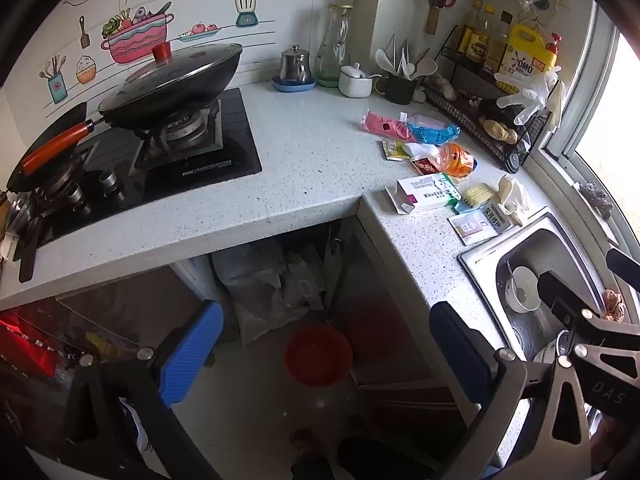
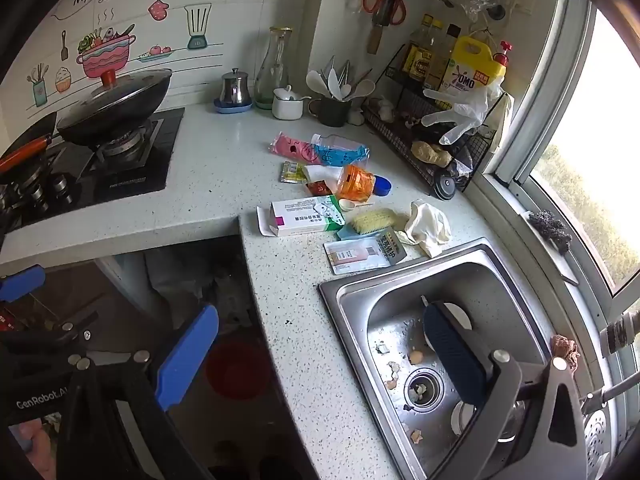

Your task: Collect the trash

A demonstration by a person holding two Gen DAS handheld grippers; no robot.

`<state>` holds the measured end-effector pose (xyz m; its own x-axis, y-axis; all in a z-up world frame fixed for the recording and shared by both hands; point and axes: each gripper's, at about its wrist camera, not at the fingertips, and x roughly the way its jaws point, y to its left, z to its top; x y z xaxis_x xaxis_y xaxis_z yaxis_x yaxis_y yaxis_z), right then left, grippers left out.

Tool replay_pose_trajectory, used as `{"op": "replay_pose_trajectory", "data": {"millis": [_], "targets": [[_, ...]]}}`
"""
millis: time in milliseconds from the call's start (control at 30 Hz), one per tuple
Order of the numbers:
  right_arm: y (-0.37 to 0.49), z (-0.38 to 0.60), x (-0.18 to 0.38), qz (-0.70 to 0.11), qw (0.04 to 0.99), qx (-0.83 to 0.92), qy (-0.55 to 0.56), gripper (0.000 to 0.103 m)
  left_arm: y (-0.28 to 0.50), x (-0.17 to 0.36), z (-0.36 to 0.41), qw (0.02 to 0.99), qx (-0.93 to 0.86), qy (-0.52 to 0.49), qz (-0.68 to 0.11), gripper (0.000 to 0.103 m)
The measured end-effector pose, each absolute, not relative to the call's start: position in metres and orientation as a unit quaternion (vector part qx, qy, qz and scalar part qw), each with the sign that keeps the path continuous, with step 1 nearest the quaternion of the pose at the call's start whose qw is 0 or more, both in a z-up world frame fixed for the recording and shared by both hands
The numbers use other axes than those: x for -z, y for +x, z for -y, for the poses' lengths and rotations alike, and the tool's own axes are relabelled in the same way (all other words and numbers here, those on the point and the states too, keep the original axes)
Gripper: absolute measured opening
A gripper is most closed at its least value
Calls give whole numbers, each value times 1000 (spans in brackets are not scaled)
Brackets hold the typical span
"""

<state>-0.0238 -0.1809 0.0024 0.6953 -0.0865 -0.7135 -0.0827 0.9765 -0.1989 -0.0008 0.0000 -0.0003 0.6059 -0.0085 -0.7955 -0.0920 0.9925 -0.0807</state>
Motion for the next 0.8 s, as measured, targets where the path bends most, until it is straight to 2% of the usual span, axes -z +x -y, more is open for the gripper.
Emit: {"op": "replay_pose_trajectory", "data": {"millis": [800], "targets": [[-33, 165, -1, -390, 912, -1, -123, 103, -12, 5, -13, 891, -21, -72, -448, 103]]}}
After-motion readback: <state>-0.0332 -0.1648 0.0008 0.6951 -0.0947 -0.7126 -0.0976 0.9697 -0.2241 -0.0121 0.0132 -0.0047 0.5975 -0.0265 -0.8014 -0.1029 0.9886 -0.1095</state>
